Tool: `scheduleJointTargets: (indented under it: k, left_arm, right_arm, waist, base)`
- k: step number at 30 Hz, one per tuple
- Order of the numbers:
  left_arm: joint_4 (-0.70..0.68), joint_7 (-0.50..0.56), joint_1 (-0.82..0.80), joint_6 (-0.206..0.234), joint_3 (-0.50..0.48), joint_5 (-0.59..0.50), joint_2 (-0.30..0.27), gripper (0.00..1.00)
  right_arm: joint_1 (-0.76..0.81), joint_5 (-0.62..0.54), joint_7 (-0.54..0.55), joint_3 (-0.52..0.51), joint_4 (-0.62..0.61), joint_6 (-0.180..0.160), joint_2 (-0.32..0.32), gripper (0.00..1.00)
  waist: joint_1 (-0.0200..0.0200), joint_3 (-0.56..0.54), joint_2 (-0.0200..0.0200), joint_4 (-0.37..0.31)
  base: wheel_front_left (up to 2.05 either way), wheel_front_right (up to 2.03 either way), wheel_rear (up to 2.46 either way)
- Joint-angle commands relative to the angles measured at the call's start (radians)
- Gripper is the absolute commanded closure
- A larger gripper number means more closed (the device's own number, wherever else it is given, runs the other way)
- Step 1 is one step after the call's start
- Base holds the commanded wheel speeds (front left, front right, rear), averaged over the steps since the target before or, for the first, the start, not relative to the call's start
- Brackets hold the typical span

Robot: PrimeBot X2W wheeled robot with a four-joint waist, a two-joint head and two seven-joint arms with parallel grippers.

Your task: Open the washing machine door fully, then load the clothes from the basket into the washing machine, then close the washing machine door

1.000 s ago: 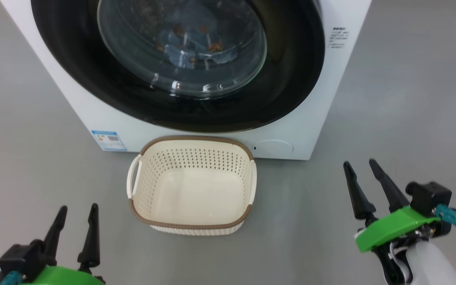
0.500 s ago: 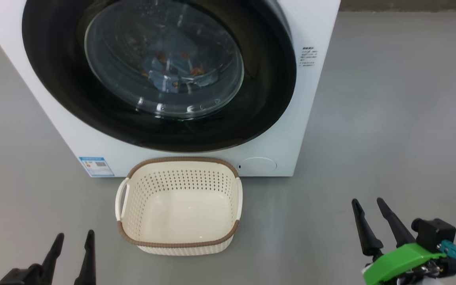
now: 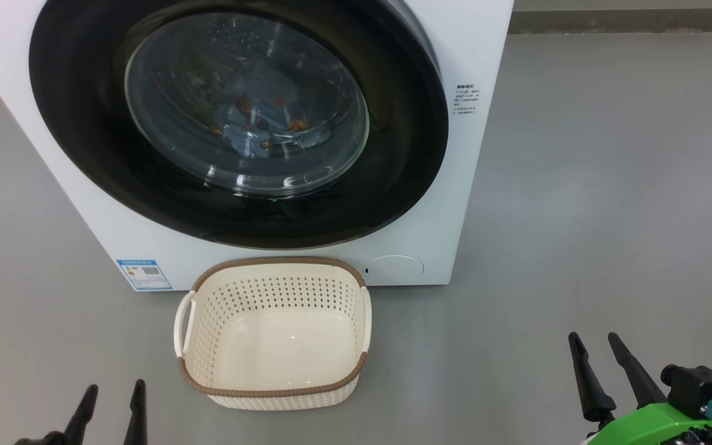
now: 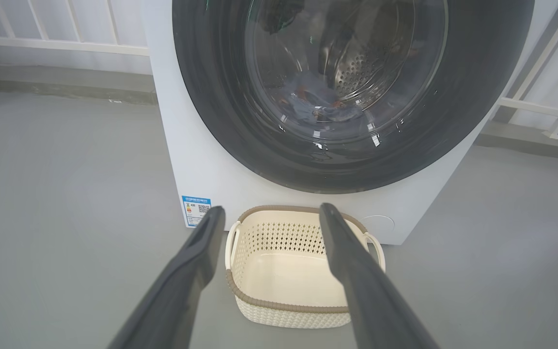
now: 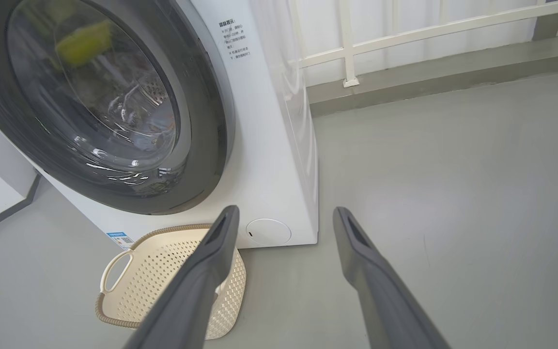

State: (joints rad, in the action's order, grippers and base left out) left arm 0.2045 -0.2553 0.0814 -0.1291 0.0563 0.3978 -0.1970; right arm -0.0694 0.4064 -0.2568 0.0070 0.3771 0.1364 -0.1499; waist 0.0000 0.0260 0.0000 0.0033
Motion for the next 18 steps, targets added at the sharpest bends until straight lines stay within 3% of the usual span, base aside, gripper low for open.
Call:
scheduleJointTargets:
  k: [1, 18]
  left_arm:
    - [-0.028, -0.006, -0.021, -0.002, -0.041, -0.012, -0.021, 0.0]
    - [-0.03, -0.006, -0.022, -0.002, -0.047, 0.005, -0.017, 0.0]
  right_arm:
    - [0.002, -0.015, -0.005, 0.016, -0.027, -0.006, -0.006, 0.0]
    - [0.002, -0.022, -0.005, 0.006, -0.029, -0.006, 0.005, 0.0]
  waist:
    - [0.0, 0.0, 0.0, 0.0]
    - [0.0, 0.002, 0.0, -0.006]
  base:
    - [0.0, 0.0, 0.0]
    - [0.0, 0.0, 0.0]
